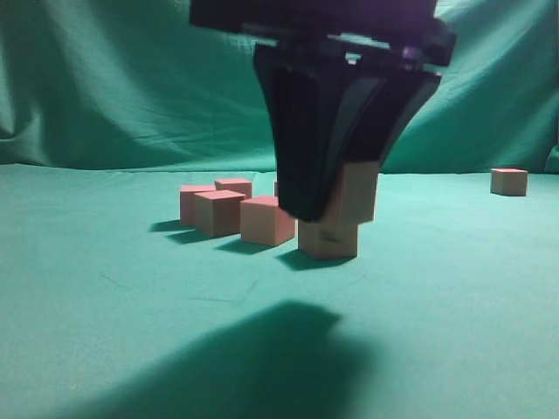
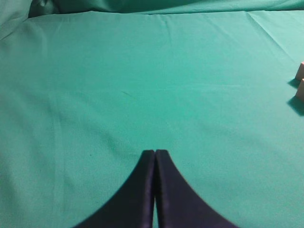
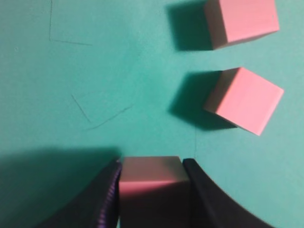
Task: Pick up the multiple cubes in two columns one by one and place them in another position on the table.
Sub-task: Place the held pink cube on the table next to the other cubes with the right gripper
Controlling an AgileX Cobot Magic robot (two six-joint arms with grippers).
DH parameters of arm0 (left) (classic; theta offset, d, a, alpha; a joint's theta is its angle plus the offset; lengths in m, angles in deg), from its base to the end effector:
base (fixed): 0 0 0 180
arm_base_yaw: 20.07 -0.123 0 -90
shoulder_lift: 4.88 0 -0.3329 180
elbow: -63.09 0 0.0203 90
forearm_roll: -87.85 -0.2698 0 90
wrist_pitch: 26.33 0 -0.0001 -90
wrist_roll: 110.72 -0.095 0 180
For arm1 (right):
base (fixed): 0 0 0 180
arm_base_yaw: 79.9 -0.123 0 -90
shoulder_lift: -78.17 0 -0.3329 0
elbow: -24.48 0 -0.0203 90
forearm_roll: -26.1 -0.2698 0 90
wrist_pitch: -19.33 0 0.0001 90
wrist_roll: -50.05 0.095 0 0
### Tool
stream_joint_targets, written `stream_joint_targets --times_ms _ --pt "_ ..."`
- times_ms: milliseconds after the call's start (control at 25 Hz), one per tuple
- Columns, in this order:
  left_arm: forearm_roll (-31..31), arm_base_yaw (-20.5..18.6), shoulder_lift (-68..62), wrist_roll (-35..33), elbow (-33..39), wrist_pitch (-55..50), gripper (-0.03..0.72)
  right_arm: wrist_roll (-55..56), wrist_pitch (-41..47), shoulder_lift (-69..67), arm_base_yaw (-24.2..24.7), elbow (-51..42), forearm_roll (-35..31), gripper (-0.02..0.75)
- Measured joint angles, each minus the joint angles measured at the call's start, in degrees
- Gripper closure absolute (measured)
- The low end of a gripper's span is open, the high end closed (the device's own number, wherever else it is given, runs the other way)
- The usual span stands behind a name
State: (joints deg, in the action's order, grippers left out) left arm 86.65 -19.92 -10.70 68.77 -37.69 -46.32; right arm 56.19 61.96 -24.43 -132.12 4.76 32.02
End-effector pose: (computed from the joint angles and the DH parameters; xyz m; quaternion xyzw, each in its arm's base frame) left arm 0.0276 0.0006 0.1756 0.0102 0.7934 0.0107 0.6085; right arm 0.2112 0.2617 0.2293 -0.4179 0.8981 0.0291 0.1335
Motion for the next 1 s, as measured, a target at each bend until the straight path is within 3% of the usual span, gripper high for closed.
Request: stream_joint_targets --times_ms 1000 --pt "0.0 0.0 0.0 0.0 0.0 0.0 0.688 -1.3 -5.8 -6.0 1.5 0.0 0.1 0.454"
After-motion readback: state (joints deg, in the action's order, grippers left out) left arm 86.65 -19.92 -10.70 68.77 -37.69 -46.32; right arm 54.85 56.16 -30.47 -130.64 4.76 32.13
